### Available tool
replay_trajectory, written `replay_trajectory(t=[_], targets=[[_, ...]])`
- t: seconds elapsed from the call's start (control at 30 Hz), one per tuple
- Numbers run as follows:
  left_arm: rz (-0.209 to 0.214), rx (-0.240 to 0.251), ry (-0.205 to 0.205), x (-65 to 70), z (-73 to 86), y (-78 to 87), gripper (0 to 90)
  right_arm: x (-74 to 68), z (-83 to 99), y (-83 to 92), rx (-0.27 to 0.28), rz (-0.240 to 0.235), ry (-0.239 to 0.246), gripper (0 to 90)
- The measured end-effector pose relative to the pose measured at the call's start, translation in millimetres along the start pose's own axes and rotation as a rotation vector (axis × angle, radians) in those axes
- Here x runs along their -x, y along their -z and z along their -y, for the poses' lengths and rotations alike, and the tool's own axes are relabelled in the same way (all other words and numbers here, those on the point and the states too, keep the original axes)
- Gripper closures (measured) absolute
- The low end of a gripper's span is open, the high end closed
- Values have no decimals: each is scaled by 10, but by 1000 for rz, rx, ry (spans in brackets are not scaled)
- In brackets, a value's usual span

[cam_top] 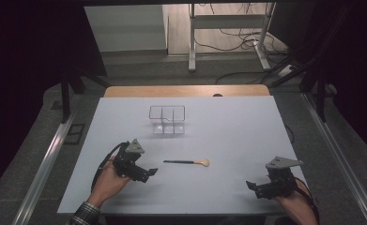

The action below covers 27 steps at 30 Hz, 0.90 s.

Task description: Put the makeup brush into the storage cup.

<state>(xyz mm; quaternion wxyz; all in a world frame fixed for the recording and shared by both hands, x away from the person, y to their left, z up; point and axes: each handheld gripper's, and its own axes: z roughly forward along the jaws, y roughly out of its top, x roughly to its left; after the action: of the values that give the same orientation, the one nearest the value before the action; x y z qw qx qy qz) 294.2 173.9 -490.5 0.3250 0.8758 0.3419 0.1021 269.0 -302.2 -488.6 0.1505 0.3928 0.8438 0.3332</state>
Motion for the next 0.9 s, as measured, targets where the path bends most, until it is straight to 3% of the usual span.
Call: replay_trajectory(t=[0.9], targets=[[7, -48, -28, -37, -235, -222, 0, 19, 5, 7, 8, 6, -30, 0]])
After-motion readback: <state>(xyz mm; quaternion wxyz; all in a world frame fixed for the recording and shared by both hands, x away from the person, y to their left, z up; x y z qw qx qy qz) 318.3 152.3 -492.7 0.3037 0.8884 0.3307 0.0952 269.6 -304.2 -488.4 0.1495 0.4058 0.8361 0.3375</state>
